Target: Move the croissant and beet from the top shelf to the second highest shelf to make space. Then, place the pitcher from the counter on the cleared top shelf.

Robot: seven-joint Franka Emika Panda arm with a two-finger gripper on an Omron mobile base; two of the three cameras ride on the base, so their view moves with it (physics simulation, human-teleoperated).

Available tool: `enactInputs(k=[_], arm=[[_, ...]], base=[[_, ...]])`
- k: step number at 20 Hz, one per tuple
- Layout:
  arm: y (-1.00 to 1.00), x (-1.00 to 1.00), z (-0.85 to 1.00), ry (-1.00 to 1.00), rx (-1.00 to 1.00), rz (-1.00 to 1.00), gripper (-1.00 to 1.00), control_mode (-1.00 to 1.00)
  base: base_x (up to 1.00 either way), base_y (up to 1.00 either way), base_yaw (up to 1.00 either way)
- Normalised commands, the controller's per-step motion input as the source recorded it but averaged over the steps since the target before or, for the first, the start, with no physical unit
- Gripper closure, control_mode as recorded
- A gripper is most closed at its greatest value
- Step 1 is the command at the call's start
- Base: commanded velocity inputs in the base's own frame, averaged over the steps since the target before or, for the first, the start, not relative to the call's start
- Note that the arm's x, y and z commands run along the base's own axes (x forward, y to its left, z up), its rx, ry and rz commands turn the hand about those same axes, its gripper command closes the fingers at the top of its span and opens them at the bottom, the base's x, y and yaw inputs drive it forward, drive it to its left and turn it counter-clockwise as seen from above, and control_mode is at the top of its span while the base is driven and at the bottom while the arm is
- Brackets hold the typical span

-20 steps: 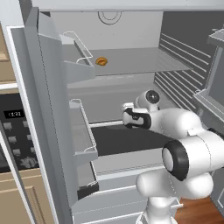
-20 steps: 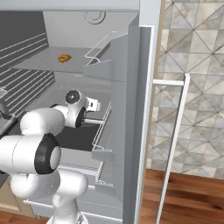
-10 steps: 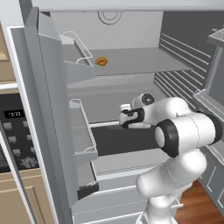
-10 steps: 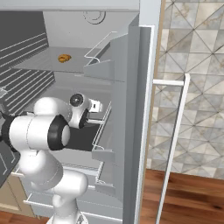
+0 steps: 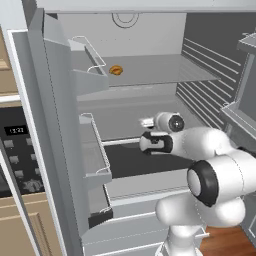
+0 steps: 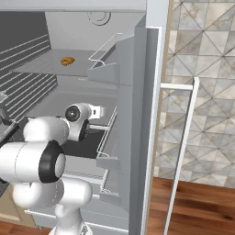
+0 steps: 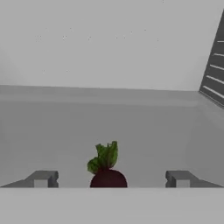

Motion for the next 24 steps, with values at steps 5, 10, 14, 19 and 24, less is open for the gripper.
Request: enactInputs(k=[5,10,14,19,24], arm=[[0.16,-0.6,0.97,-0.19,-0.05,0.0,-1.0,-1.0],[0.1,-0.77,0.82,-0.02,-0.04,0.0,-1.0,-1.0],[0.0,-0.97,0.69,0.12,0.0,0.02,-1.0,-1.0],[0.0,-0.61,0.74,0.22,0.01,0.05,-1.0,-1.0],[0.25,-0.23,0.48,0.31,0.0,0.09,-1.0,-1.0]], base=[[0.0,0.0,0.0],[0.0,0.0,0.0],[0.0,0.0,0.0],[0.0,0.0,0.0],[0.0,0.0,0.0]])
